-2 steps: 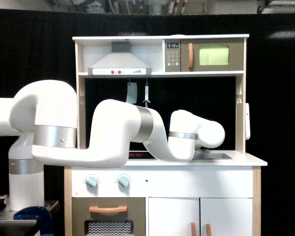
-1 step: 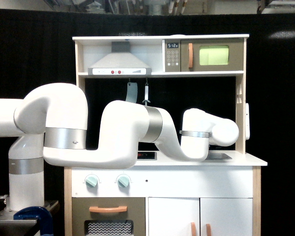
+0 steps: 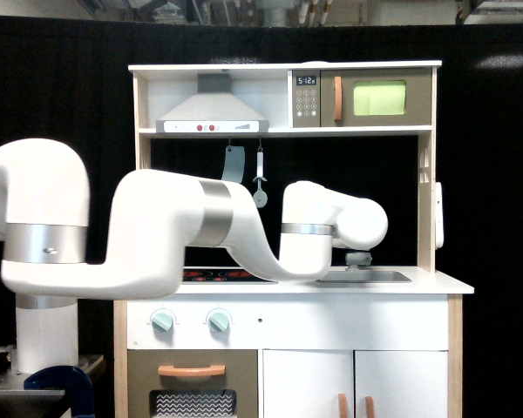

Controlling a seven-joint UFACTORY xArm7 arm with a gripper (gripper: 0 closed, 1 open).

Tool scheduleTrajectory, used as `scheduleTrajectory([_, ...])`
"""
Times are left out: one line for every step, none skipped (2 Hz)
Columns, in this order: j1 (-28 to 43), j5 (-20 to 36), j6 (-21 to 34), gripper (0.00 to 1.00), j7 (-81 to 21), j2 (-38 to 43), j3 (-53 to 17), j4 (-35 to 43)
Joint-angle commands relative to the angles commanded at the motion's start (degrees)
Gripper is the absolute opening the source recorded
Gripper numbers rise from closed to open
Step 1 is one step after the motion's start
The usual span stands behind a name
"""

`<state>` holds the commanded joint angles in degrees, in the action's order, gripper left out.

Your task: Turn on the faucet

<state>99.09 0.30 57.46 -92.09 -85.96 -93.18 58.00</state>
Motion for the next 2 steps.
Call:
scheduleTrajectory([-26.98, -0.47, 13.13, 1.0, 0.19, 0.64, 1.97, -13.78])
scheduleTrajectory([-36.08, -1.31, 17.05, 1.0, -0.84, 0.83, 1.24, -18.92])
